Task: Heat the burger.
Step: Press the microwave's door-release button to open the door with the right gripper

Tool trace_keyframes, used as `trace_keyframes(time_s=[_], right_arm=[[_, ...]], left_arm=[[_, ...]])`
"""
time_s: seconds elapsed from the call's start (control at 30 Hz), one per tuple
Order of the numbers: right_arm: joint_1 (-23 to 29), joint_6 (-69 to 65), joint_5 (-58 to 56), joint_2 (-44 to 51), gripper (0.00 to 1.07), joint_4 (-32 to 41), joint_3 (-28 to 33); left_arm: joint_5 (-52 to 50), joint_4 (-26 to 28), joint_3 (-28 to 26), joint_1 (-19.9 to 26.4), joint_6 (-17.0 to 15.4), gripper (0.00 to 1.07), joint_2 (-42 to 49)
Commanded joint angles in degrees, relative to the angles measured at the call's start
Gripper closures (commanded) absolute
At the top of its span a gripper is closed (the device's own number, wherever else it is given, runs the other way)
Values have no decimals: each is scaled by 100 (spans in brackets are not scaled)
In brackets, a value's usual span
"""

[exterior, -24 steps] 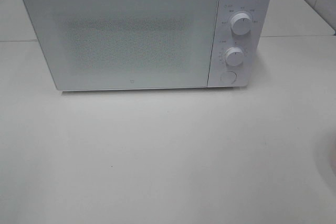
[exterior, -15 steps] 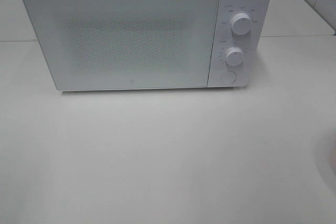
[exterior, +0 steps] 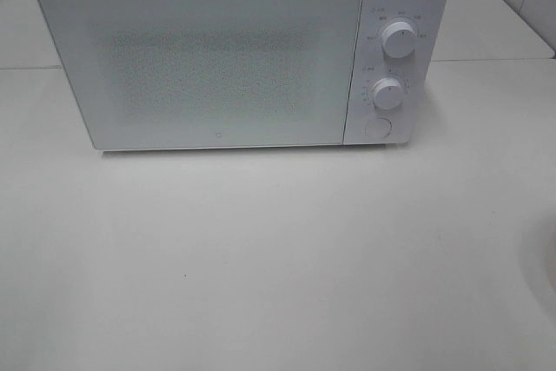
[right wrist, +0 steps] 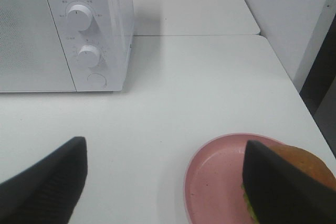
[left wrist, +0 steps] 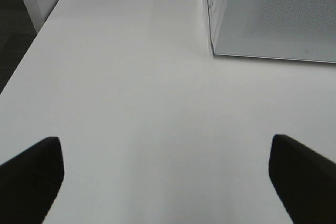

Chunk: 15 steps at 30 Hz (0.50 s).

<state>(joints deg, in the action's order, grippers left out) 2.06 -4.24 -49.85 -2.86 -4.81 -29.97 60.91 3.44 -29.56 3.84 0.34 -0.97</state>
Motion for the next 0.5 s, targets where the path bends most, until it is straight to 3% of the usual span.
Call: trace_keyframes(time_s=[0.03,0.5], right_arm=[[-6,-11,286,-258,33,-6,-34],[-6,-11,1604,-1501,33,-11,-34]], left_arm=[[34,11,6,11,17,9,6],[34,11,6,11,17,9,6]])
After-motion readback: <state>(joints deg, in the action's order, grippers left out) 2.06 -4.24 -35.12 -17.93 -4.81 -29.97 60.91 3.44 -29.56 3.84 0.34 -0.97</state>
